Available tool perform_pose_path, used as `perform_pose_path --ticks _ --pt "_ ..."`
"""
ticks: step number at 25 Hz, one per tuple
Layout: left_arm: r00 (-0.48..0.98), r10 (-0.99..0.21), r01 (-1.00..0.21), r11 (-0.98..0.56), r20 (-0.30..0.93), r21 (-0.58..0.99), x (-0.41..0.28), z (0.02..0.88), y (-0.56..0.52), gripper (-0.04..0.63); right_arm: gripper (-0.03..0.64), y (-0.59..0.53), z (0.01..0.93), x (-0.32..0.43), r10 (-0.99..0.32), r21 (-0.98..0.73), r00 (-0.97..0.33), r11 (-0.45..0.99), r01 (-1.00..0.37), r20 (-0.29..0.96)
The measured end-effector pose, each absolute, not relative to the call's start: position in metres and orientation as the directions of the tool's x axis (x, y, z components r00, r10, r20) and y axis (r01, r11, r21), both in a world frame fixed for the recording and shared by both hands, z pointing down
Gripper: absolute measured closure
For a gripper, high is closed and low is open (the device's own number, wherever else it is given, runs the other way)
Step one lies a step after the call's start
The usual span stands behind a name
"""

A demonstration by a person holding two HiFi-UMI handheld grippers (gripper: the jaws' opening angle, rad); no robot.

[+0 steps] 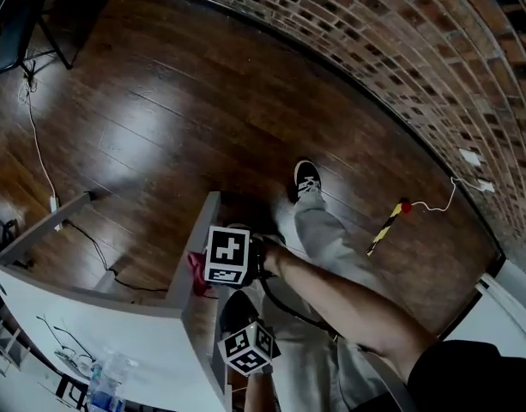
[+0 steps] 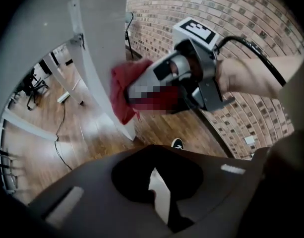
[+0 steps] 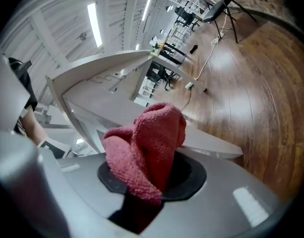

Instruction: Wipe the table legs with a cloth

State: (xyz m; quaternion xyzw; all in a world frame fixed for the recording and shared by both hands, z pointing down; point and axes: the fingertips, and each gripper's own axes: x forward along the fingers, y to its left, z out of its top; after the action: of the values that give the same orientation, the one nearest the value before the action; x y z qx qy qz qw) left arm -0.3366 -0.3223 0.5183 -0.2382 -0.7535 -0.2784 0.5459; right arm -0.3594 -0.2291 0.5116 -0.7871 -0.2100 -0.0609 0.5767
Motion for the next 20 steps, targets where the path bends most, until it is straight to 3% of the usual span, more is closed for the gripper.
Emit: perform_pose_path --ticks 5,11,20 --pt "-0.384 0.191 0.657 0.744 0.903 0.122 -0.363 0.495 -0.288 0.595 0.506 -0.229 0.526 -0.359 0.282 -0.866 0.893 -0.267 0.423 0.35" --pt "-0.334 0.211 0.707 0.7 0.919 0.096 -0.367 0.518 -0.272 0.595 0.512 -0.23 0.55 -0.355 0.27 -0.856 0.873 -0.222 0.468 0.407" --pt "-0.307 0.144 0.654 0.75 0.941 0.099 -0.37 0.581 -0.296 0.595 0.526 -0.233 0.61 -0.35 0.268 -0.867 0.848 -0.081 0.492 0.457"
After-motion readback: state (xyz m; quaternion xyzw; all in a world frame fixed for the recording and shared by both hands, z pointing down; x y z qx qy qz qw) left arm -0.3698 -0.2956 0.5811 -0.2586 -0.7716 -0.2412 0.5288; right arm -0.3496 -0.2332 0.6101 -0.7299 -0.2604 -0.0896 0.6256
